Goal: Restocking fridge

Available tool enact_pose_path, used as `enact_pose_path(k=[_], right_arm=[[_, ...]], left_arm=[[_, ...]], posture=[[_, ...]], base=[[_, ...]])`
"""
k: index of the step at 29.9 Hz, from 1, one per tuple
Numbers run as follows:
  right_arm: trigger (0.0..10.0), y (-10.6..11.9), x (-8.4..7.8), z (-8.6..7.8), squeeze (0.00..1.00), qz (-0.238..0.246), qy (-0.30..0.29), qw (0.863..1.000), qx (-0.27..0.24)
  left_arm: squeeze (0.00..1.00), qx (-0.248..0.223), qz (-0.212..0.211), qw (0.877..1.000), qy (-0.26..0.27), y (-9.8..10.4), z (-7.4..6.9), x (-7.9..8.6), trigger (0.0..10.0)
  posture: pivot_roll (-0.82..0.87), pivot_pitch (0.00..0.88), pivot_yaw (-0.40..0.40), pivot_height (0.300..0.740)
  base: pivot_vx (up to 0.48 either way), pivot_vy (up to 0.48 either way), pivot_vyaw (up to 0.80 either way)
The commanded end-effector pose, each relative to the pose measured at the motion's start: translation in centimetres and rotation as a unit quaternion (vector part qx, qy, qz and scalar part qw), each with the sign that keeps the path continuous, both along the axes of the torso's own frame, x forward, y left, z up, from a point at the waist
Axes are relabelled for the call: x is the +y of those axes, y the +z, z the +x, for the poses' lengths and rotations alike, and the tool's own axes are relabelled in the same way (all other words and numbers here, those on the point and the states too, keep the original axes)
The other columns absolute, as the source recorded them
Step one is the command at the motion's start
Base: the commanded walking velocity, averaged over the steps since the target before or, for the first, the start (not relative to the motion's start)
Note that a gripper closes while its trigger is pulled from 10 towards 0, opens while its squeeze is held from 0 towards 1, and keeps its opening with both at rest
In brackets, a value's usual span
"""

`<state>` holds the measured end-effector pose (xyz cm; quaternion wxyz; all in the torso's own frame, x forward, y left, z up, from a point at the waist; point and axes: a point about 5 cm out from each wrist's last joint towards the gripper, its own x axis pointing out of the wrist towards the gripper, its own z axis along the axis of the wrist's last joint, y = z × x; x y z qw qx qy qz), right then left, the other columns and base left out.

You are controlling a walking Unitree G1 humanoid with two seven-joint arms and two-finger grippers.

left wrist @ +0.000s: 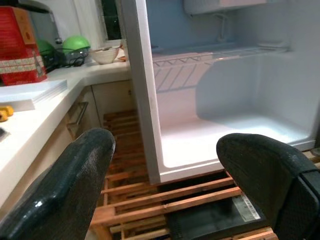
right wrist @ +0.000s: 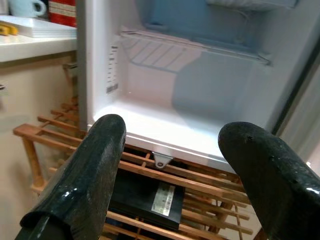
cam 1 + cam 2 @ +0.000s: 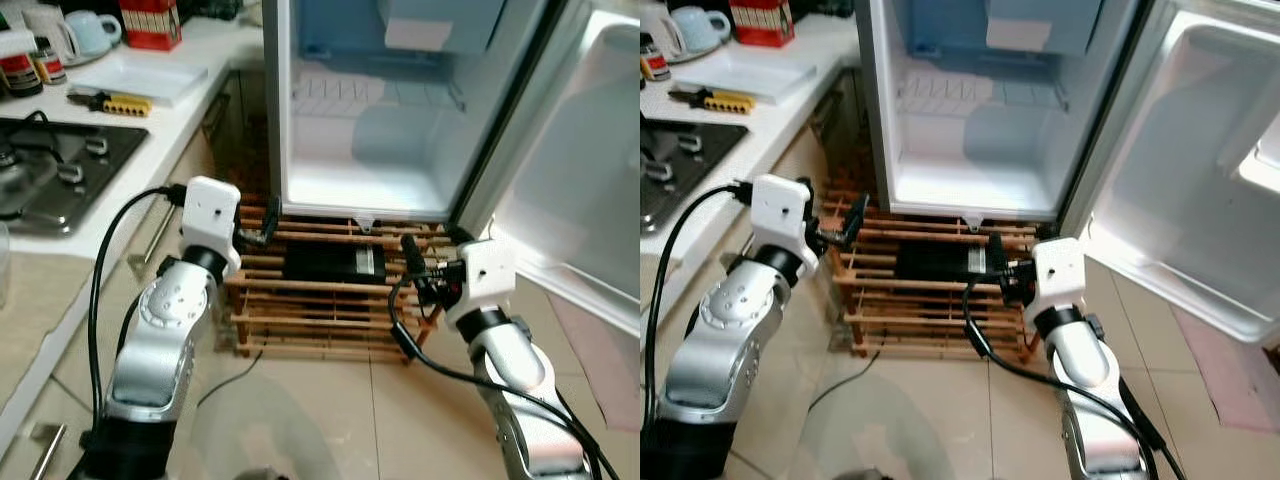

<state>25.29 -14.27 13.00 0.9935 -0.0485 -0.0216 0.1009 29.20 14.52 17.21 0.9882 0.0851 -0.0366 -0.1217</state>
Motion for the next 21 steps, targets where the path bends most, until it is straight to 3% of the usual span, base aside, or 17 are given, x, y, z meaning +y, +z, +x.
enact_pose_path(k=[1,2,4,21], right_arm=[[10.0,0.1,-0.34,0.16,0.0,-0.008,-0.002,1.0,-0.004],[10.0,0.1,-0.35,0.15,0.0,-0.008,-0.002,1.0,-0.004],[10.0,0.09,-0.4,0.12,0.0,-0.01,-0.003,1.0,-0.003],[10.0,-0.14,-0.93,0.0,0.0,-0.02,-0.016,1.0,0.005]], left_arm=[[0.0,0.003,0.001,1.0,-0.002,-0.15,-0.04,-0.25,10.0],[0.0,0.013,-0.024,1.0,0.0,-0.22,0.02,-0.22,10.0],[0.0,0.011,-0.034,0.999,0.012,-0.02,0.18,-0.06,10.0],[0.0,0.005,-0.044,0.999,0.011,-0.02,-0.17,0.02,10.0]], posture=[[0.02,0.0,-0.042,0.74],[0.02,0.0,-0.041,0.74],[0.02,0.0,-0.041,0.74],[0.02,0.0,-0.046,0.74]], base=[[0.0,-0.48,0.0],[0.0,0.0,0.0],[0.0,0.0,0.0],[0.0,0.0,0.0]])
